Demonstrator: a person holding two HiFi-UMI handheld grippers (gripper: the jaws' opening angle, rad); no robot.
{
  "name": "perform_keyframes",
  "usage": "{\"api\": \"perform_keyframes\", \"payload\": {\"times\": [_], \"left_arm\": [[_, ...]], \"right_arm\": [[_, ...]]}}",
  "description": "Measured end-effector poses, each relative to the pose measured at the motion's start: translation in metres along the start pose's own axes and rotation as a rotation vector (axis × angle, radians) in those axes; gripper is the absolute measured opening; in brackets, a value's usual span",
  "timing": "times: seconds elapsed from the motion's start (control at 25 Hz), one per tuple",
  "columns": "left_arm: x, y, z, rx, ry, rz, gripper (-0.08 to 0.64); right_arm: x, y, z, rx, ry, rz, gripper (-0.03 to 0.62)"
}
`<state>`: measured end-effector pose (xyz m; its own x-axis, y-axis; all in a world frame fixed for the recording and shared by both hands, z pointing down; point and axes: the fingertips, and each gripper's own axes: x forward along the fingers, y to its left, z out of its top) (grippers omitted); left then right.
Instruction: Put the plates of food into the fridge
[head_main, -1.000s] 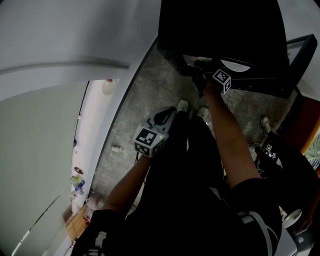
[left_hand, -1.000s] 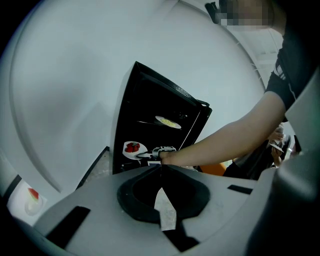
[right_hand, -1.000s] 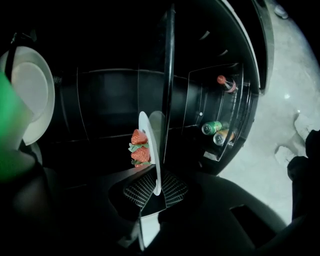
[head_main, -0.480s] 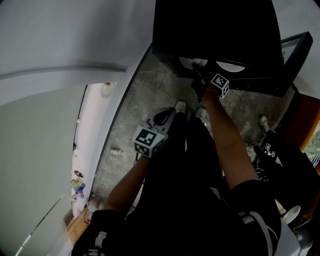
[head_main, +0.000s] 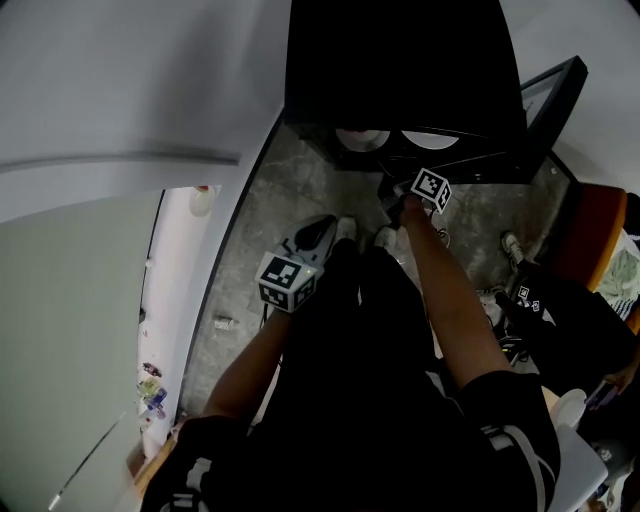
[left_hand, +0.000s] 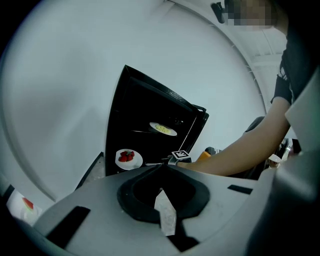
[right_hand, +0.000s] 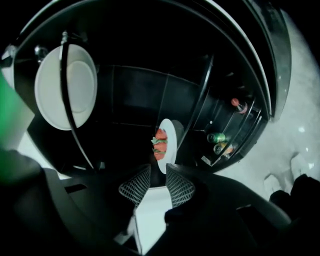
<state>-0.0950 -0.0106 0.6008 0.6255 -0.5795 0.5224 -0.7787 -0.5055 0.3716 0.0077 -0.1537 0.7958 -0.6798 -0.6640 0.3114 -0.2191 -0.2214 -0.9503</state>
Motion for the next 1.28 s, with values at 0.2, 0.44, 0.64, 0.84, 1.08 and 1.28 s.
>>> {"api": "perform_keyframes", "payload": {"times": [0.2, 0.44, 0.64, 0.84, 1.08, 1.28], "left_arm": [[0.004, -0.005, 0.007, 0.01, -0.007, -0.01, 0.02], [0.006, -0.007, 0.011, 0.032, -0.004, -0.021, 0.02], [0.005, -0.011, 0.015, 0.048, -0.013, -0.032, 0.02], [0.004, -0.015, 0.017, 0.053, -0.021, -0.039, 0.02], [0.007, -0.024, 0.018, 0.06, -0.018, -0.057, 0.021], [0.012, -0.029, 0.022, 0.065, -0.021, -0.07, 0.021]], "right_arm": [[-0.018, 0.007, 0.004, -0.041, -0.013, -0.017, 0.061], [-0.037, 0.021, -0.003, -0.113, -0.008, -0.02, 0.046], [-0.055, 0.026, -0.011, -0.138, 0.005, -0.014, 0.046], [-0.072, 0.042, -0.017, -0.206, 0.014, -0.005, 0.044], [-0.09, 0.061, -0.014, -0.263, -0.001, 0.009, 0.044], [-0.104, 0.082, -0.013, -0.391, 0.013, 0.023, 0.044]]}}
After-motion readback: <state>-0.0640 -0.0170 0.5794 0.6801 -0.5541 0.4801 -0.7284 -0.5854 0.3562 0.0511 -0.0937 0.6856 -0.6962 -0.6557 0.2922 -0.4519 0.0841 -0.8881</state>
